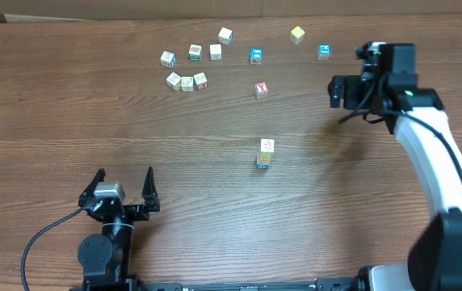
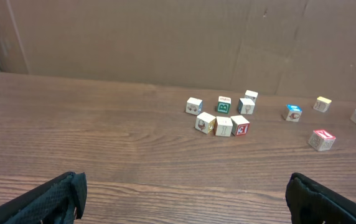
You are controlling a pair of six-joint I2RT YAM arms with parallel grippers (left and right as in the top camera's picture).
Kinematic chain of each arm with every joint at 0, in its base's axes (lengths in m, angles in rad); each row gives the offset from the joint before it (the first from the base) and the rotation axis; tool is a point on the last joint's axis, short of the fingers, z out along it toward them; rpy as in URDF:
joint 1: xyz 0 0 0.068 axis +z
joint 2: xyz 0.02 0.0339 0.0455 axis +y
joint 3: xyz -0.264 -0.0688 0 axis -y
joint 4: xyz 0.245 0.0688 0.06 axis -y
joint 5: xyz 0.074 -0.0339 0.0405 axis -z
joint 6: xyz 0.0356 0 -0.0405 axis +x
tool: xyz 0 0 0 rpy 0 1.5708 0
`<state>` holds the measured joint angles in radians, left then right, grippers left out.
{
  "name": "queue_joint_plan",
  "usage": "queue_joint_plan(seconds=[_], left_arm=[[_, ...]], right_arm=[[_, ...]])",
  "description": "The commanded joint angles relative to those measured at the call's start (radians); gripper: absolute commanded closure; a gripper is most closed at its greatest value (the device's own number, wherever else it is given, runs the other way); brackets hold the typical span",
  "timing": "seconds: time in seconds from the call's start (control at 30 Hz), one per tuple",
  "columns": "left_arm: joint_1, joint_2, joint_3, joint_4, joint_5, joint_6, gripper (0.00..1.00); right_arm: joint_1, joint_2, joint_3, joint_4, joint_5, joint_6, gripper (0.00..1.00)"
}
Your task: Form a tower
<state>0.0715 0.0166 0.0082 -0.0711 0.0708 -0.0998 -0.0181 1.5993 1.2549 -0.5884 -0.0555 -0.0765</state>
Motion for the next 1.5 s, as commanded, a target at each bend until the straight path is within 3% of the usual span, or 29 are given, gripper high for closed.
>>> queue_joint_plan(seconds=[0.0, 0.37, 0.97, 1.2, 1.47], left_arm=[[-0.006, -0.012, -0.003, -0.003, -0.011, 0.022, 0.0], [-0.006, -0.012, -0.003, -0.003, -0.011, 0.022, 0.0], [-0.006, -0.012, -0.003, -0.003, -0.011, 0.022, 0.0], [-0.006, -0.012, -0.003, -0.003, -0.011, 0.022, 0.0], [-0.006, -0.012, -0.003, -0.003, -0.011, 0.022, 0.0]], right_arm=[[-0.01, -0.056, -0.091, 0.031, -0.043, -0.004, 0.0], [-0.01, -0.095, -0.389, 0.361, -0.186, -0.071, 0.0], [-0.012, -0.294, -0.827, 0.594, -0.209, -0.071, 0.0], [-0.012, -0.405, -1.003, 0.771, -0.21, -0.07, 0.0], [-0.012, -0.576, -1.13, 0.805, -0.216, -0.058, 0.0]])
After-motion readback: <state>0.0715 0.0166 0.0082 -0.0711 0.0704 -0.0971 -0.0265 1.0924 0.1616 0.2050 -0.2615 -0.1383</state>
